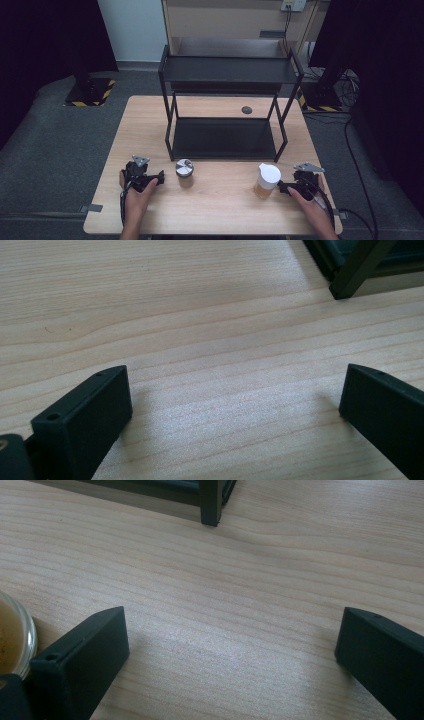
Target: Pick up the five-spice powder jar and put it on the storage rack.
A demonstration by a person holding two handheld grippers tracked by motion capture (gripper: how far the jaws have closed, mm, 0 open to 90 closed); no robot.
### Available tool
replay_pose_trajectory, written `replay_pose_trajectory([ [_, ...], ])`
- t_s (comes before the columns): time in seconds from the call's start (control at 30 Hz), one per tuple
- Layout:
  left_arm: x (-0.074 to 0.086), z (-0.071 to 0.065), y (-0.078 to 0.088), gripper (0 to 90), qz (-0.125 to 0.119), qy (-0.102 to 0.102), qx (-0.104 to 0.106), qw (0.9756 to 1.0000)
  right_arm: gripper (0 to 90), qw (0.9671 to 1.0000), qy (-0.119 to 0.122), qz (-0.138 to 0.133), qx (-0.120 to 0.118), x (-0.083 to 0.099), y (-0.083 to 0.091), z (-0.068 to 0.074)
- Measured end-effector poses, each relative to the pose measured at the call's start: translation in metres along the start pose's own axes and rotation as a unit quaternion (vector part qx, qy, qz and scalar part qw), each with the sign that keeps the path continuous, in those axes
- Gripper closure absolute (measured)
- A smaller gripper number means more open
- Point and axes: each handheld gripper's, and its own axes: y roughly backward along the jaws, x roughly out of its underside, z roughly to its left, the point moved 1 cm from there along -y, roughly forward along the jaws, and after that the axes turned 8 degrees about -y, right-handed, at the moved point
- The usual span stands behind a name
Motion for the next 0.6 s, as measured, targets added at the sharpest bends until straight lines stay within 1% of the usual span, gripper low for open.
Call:
replay_pose_trajectory([
  [0.5,0.0,0.0003,0.0001,0.0,0.0,-0.001,0.001,1.0,1.8,1.0,-0.001,0.0,0.001,0.0001,0.0,0.0003],
  [0.6,0.0005,0.001,0.0002,0.0,-0.001,-0.001,0.004,1.0,1.8,1.0,-0.001,0.0,0.001,0.0001,0.0,0.0003],
])
